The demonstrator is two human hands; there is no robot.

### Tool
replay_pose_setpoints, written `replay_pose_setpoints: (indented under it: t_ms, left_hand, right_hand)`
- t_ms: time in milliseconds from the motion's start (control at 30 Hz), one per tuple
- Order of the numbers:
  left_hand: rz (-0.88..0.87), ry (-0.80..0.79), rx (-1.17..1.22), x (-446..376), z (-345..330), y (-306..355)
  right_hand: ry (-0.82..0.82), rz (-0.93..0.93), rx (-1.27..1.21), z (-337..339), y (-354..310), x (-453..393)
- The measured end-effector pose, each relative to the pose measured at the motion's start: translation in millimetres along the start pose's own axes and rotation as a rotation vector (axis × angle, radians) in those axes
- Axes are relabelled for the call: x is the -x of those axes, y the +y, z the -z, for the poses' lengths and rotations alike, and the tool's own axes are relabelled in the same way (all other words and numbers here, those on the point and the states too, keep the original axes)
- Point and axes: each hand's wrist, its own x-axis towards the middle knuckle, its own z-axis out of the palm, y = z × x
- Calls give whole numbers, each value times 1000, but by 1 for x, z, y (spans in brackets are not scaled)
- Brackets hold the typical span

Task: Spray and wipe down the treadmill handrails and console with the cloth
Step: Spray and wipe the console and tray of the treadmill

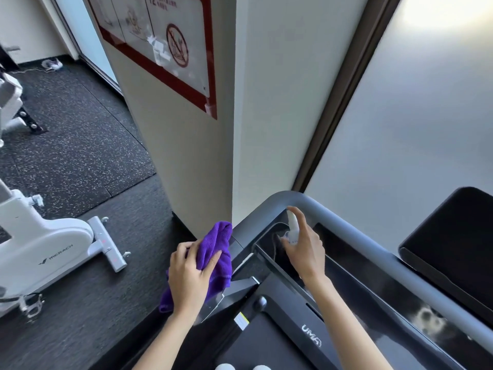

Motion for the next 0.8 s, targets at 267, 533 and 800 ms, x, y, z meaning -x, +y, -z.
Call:
replay_pose_setpoints:
  t_ms: [267,533,800]
  left_hand:
    - [-32,-260,-132,-68,-79,59]
    - [53,-311,-63,-26,-15,3]
    - [-49,-274,-255,-30,-32,14]
  right_hand:
    - [57,17,-124,19,7,16]
    - [59,84,-140,15,-12,12]
    - [34,118,-210,13,-18,13]
